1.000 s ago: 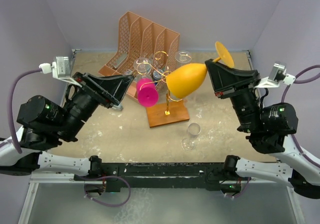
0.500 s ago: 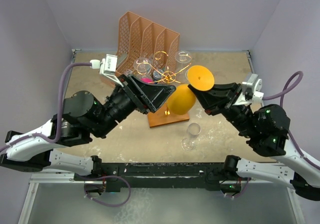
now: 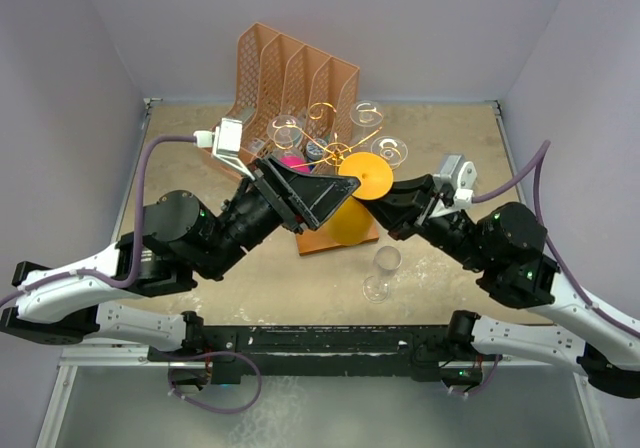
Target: Place the wine glass upside down on the wine glass rack
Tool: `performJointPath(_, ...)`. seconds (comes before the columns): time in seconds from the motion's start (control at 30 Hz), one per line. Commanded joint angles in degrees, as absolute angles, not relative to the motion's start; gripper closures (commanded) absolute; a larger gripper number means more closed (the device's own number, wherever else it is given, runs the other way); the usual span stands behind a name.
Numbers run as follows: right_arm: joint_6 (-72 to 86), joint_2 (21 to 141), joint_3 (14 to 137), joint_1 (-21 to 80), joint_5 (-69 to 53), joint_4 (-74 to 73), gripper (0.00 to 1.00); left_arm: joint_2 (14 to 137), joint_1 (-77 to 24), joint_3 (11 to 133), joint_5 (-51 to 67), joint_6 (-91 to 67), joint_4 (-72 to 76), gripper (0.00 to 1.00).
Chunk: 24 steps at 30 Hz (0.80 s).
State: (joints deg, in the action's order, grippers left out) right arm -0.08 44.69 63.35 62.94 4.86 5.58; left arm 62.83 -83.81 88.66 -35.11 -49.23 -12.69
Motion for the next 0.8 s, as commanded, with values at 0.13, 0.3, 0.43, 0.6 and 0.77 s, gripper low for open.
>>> performJointPath(0.13,-1.3,44.0,63.9,62.8,-0.1,7.3,1.0,61.2,-84.1,88.9,-41.1,-53.3,-10.4,0.54)
performJointPath(0.3,-1.5,44.0,64.1,62.8,-1.4,7.2,1.0,61.7,-84.0,89.3,-40.6,-54.1,-10.4,0.61)
performJointPath(0.43,-1.7,44.3,64.4,62.8,-2.5,7.4,1.0,63.2,-84.1,90.5,-39.9,-54.9,-12.5,0.63)
performJointPath(0.6,-1.9,44.5,64.8,62.8,-4.0,8.0,1.0,63.5,-84.1,90.2,-38.6,-55.1,-11.5,0.67)
performJointPath(0.77,-1.7,44.8,64.7,62.8,-5.0,8.7,1.0,63.7,-84.0,89.8,-38.1,-55.1,-11.0,0.86)
